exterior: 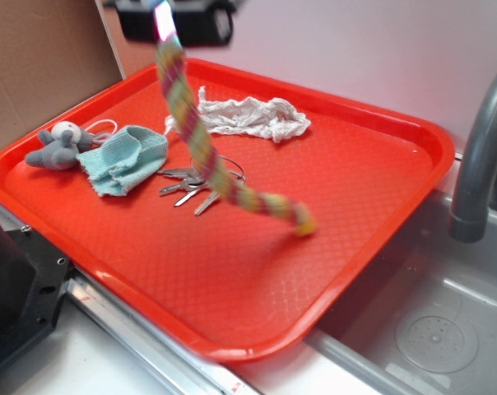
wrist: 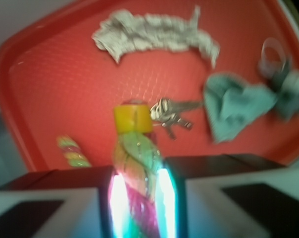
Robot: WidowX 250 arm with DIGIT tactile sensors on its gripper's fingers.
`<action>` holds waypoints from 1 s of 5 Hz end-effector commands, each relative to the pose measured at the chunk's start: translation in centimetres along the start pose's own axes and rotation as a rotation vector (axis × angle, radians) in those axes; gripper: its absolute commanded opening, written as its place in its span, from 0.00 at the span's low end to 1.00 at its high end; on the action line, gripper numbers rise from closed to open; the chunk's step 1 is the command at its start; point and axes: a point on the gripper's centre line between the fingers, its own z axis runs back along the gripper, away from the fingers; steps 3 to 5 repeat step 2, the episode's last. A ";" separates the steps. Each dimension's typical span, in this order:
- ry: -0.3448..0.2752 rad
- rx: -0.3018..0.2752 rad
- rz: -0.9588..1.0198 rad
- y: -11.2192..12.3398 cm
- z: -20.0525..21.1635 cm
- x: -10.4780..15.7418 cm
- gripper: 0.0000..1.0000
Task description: Grab the multicolored rope.
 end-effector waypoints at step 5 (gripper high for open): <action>-0.095 -0.107 -0.096 3.0 8.6 1.6 0.00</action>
